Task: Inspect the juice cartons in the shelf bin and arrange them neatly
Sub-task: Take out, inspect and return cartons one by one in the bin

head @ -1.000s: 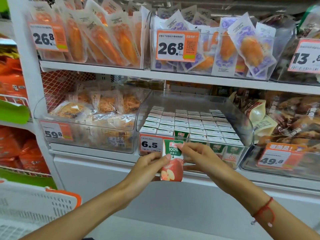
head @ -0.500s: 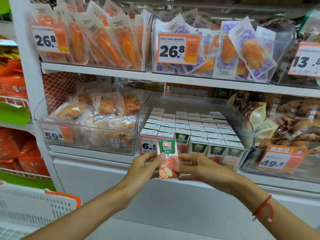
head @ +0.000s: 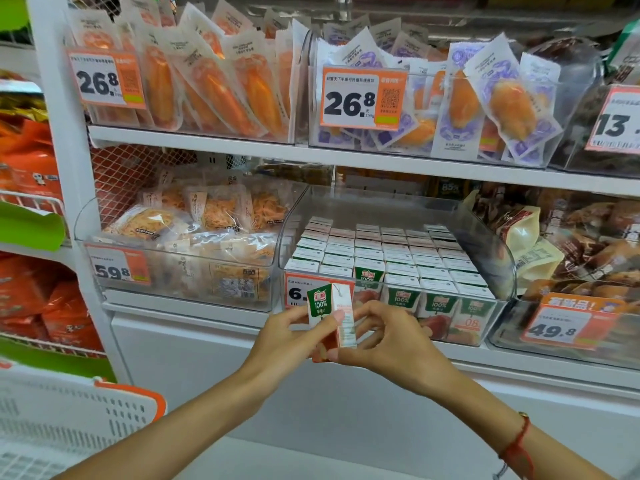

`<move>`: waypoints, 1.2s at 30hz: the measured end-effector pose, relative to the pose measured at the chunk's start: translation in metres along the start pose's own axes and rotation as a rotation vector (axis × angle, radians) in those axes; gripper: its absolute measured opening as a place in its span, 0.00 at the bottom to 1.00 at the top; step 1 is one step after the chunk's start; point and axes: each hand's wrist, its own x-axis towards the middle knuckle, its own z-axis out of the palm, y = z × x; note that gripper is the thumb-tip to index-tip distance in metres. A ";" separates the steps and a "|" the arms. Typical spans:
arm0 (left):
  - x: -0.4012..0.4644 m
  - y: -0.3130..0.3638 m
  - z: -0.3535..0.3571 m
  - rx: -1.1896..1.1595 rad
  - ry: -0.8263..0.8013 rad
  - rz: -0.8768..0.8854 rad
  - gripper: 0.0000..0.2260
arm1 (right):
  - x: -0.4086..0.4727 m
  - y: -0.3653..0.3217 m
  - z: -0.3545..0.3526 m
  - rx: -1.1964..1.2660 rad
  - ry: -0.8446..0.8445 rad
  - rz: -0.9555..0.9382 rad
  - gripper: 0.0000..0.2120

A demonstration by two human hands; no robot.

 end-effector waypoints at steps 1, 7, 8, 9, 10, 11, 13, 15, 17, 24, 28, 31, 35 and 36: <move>0.001 -0.001 -0.001 0.011 -0.004 -0.018 0.08 | 0.000 0.001 0.001 0.006 -0.009 -0.010 0.21; 0.001 0.006 -0.012 -0.067 -0.186 -0.074 0.13 | 0.002 0.000 -0.003 0.326 -0.006 0.079 0.18; 0.001 0.008 -0.012 -0.072 -0.198 -0.077 0.11 | 0.003 -0.001 -0.004 0.357 -0.008 0.098 0.18; 0.002 0.009 -0.013 -0.071 -0.193 -0.079 0.10 | 0.003 -0.002 -0.005 0.378 -0.014 0.110 0.18; 0.002 0.010 -0.013 -0.068 -0.179 -0.082 0.10 | 0.004 -0.002 -0.006 0.392 -0.022 0.123 0.18; 0.002 0.010 -0.013 -0.066 -0.162 -0.085 0.11 | 0.005 -0.002 -0.007 0.394 -0.031 0.138 0.18; 0.003 0.011 -0.013 -0.094 -0.133 -0.093 0.12 | 0.006 -0.001 -0.010 0.387 -0.076 0.160 0.16; 0.003 0.012 -0.014 -0.161 -0.121 -0.100 0.10 | 0.006 -0.001 -0.013 0.387 -0.195 0.171 0.16; 0.003 0.012 -0.014 -0.202 -0.126 -0.089 0.09 | 0.004 -0.001 -0.014 0.413 -0.331 0.168 0.16; 0.003 0.012 -0.012 -0.263 -0.184 -0.036 0.18 | 0.001 -0.002 -0.012 0.456 -0.282 0.106 0.17; 0.002 0.009 -0.008 -0.125 0.000 0.016 0.14 | 0.001 -0.002 -0.006 0.352 -0.132 0.128 0.11; 0.002 0.006 -0.006 -0.062 0.136 0.029 0.11 | 0.002 0.000 0.000 0.142 0.043 0.087 0.13; 0.003 0.004 -0.006 -0.030 0.144 0.021 0.08 | 0.002 0.002 0.006 -0.001 0.094 0.033 0.22; 0.003 0.003 -0.006 -0.024 0.139 0.018 0.07 | 0.002 0.002 0.007 -0.023 0.092 0.020 0.24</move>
